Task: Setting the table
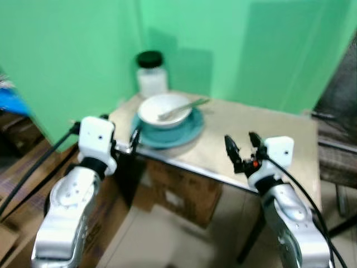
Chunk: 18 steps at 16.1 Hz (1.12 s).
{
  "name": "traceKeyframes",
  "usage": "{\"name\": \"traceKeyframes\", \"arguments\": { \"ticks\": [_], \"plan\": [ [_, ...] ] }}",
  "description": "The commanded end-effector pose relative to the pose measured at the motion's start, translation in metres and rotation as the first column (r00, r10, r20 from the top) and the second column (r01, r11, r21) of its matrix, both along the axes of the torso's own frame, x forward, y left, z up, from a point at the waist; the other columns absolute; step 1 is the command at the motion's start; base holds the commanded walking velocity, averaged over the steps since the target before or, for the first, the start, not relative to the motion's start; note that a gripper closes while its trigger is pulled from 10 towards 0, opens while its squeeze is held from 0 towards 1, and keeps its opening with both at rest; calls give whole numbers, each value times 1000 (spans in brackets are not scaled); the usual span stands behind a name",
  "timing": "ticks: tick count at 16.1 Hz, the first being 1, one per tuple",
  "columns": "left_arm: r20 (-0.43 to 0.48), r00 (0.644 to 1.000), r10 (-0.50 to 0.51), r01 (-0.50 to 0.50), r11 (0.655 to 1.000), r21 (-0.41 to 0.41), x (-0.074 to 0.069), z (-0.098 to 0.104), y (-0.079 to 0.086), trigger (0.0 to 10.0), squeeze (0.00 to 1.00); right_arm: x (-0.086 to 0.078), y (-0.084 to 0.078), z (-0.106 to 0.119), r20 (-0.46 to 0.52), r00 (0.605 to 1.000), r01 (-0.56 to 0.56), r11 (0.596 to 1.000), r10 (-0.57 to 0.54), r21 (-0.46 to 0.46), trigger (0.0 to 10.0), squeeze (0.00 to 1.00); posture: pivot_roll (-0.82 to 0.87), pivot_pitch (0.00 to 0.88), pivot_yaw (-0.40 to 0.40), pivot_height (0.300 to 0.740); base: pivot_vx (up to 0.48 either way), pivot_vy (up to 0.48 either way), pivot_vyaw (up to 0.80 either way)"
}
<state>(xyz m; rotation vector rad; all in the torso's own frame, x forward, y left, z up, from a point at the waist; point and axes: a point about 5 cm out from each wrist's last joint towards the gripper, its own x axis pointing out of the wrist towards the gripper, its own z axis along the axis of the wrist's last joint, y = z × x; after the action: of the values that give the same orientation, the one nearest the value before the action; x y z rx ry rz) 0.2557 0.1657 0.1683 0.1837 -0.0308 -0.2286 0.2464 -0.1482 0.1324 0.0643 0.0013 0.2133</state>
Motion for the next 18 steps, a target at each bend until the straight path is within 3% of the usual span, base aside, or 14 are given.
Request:
{"name": "traceKeyframes", "arguments": {
  "ticks": [1, 10, 11, 14, 18],
  "plan": [
    [7, 1000, -3, 3, 1000, 18, 0, 2, 2, 10000, 639, 2, 1, 4, 18, 1000, -10, 1000, 10, 6, 10000, 0, 40, 0, 76, 740, 368, 0, 0],
    [-11, 1000, -22, 22, 999, 23, -6, -1, -3, 10000, 608, 2, 5, 4, 22, 996, -81, 997, 81, 12, 10000, 0, 48, 0, 67, 740, 317, 0, 0],
    [-18, 999, -30, 31, 999, 32, -7, -2, -4, 10000, 525, 3, 5, 5, 23, 996, -85, 996, 84, 13, 10000, 0, 50, 0, 65, 740, 0, 0, 0],
    [-11, 1000, -4, 5, 999, 53, -6, 0, -1, 10000, 35, 5, 6, 6, 24, 995, -96, 995, 95, 23, 10000, 0, 57, 0, 55, 740, 0, 0, 0],
    [6, 1000, 10, -10, 1000, 27, -5, 5, -1, 10000, 59, 10, 0, 8, 25, 999, -37, 997, 35, 74, 10000, 0, 64, 5, 53, 740, 128, 0, 0]
  ]
}}
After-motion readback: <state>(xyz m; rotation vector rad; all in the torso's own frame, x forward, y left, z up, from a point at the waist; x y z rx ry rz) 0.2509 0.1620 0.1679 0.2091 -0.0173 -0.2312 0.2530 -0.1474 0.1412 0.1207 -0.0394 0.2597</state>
